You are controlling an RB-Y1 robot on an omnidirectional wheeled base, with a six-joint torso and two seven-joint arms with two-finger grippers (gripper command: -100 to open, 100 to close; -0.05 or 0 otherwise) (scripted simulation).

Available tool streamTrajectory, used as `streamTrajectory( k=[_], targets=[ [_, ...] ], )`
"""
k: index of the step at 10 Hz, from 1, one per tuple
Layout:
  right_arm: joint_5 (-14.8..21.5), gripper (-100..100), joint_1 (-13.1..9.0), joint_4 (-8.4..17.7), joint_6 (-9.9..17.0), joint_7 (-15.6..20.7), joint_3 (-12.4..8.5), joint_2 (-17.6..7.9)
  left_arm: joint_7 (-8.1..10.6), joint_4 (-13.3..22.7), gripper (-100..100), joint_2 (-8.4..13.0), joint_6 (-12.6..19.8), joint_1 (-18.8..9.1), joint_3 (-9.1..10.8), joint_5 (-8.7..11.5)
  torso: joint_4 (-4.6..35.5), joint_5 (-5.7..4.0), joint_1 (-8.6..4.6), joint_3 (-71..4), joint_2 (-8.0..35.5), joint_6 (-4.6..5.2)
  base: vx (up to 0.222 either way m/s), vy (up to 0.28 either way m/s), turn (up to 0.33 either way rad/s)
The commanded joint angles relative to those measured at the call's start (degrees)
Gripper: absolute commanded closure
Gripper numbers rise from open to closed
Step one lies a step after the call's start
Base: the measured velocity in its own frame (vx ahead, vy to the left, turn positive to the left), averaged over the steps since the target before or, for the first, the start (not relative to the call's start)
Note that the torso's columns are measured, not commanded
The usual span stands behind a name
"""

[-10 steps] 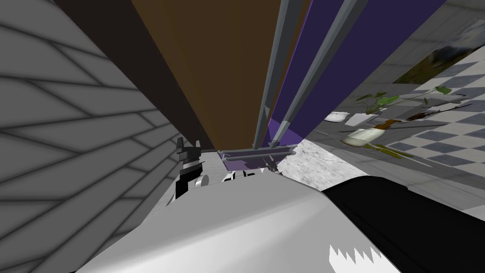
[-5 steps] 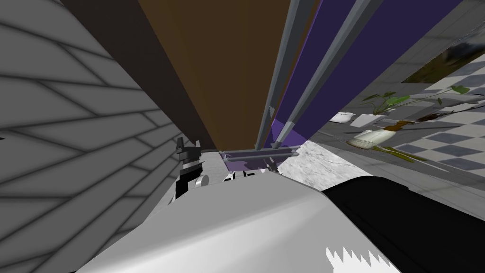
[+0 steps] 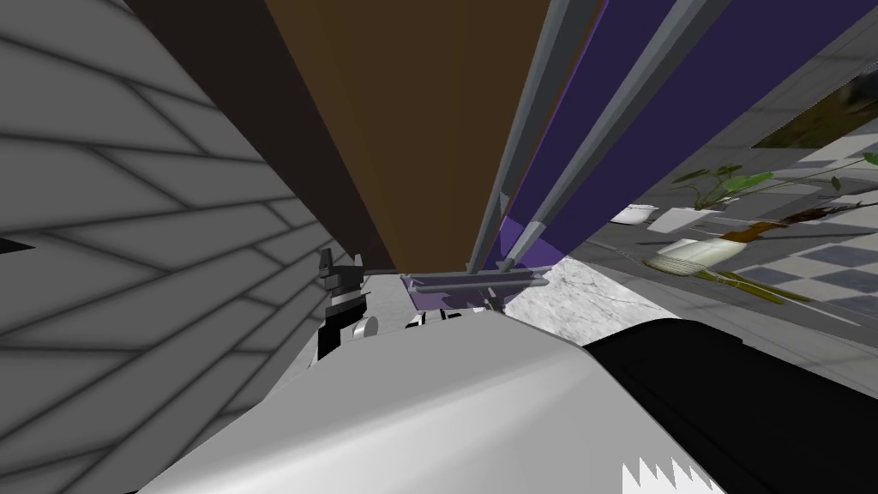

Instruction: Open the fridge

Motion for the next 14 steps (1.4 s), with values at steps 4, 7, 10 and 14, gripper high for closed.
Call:
streamTrajectory(
  k=[4, 7, 10, 14],
  targets=[
    [-1.1, -100, -1.3, 5.6, -1.9, -9.2, -0.9, 2.0, 0.00, 0.0, 0, 0.0, 0.0, 0.0, 0.00, 0.0, 0.0, -0.05, 0.01, -0.1, -0.2, -0.08, 0.025, 0.038, 0.049],
    [-2.0, -100, -2.2, 9.1, -3.1, -14.0, -1.6, 4.0, 0.00, 0.0, 0, 0.0, 0.0, 0.0, 0.00, 0.0, -0.1, -0.16, -0.08, -0.1, -0.3, -0.23, 0.018, 0.031, 0.058],
    [-2.4, -100, -2.5, 10.6, -3.6, -18.6, -1.9, 5.2, 0.00, 0.0, 0, 0.0, 0.0, 0.0, 0.00, 0.0, -0.1, -0.21, -0.04, -0.1, -0.4, -0.35, 0.018, 0.031, 0.040],
    [-3.2, -100, -3.2, 13.0, -4.4, -24.5, -2.4, 7.8, 0.00, 0.0, 0, 0.0, 0.0, 0.0, 0.00, 0.0, 0.0, 0.00, 0.03, -0.1, -0.1, -0.04, 0.024, 0.026, 0.059]
  ],
)
